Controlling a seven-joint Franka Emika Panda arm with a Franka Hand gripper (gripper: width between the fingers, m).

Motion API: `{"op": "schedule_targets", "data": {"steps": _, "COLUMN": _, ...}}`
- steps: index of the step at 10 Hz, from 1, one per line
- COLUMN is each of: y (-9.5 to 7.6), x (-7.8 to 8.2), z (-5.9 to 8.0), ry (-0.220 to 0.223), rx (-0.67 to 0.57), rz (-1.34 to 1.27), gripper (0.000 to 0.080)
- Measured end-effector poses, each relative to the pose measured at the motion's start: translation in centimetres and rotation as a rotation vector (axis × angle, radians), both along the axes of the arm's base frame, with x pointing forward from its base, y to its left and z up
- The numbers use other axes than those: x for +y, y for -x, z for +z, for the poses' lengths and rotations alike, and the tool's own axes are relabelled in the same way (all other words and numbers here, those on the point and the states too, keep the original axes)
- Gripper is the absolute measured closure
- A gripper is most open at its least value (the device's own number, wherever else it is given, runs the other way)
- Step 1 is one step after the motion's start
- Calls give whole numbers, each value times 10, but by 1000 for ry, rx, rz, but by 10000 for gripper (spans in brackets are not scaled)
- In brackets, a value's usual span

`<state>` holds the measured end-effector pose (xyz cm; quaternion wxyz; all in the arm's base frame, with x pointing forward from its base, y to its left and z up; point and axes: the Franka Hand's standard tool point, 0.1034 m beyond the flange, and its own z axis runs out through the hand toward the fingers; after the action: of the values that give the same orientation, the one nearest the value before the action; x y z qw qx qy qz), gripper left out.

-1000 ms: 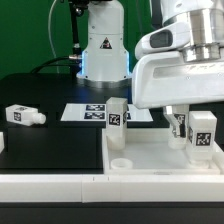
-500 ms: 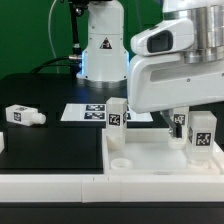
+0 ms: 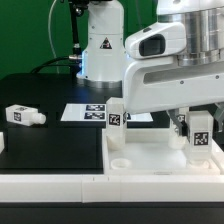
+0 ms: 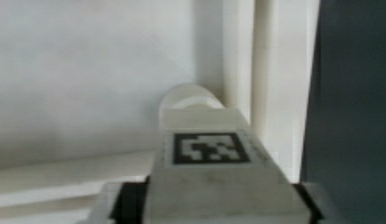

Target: Assemble square table

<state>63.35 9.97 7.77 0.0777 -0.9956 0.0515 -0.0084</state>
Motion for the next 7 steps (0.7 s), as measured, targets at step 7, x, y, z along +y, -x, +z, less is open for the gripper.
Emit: {"op": "schedule_targets", "data": {"steps": 7, "y": 1, "x": 12, "z": -2, "ry": -33, "rx": 123, "rz": -971, "gripper": 517}}
